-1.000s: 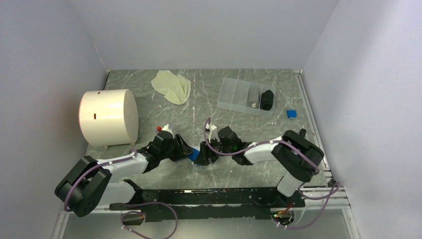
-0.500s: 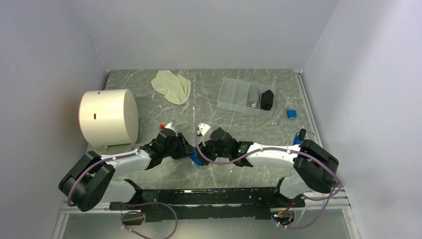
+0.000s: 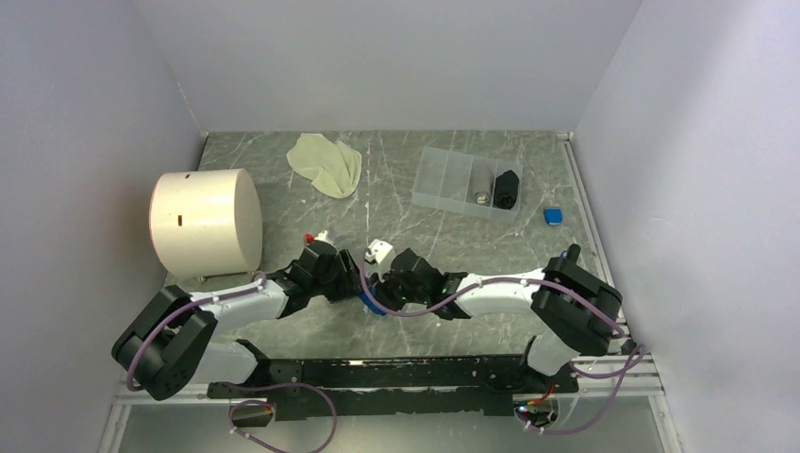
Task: Roll the underwear
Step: Roll the underwear to the center of the board.
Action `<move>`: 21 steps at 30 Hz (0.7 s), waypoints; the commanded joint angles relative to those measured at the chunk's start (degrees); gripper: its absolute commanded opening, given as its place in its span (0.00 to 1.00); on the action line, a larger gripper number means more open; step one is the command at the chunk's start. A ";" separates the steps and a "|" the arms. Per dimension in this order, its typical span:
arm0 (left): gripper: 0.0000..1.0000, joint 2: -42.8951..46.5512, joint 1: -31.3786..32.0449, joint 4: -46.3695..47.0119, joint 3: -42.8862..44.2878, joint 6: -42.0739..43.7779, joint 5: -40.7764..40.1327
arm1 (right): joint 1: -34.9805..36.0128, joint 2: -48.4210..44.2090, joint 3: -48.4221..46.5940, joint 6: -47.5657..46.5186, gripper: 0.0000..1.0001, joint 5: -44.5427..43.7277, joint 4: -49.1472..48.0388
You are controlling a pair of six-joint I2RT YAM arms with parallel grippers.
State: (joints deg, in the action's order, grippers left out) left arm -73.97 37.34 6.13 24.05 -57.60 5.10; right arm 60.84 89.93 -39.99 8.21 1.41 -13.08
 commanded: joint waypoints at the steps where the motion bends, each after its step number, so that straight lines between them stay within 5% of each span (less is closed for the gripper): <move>1: 0.60 0.41 0.41 -7.75 0.05 2.63 -1.40 | -5.45 0.21 5.50 3.27 0.18 6.44 -2.15; 8: 0.66 1.36 0.37 -2.95 0.37 4.58 -1.38 | -11.02 4.00 7.39 5.14 0.20 19.76 -8.85; 14: 0.59 -5.35 0.39 -5.21 3.26 3.77 -3.30 | -12.47 5.69 6.93 5.90 0.25 21.00 -9.38; 21: 0.41 -8.65 0.38 -5.93 2.57 1.83 -4.23 | -12.40 -0.34 5.02 1.35 0.56 17.22 -4.85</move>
State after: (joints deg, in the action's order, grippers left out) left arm -79.50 37.39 5.58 28.67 -55.48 4.14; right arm 47.88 92.82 -34.24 13.28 20.38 -25.19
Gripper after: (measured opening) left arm 0.451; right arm 0.501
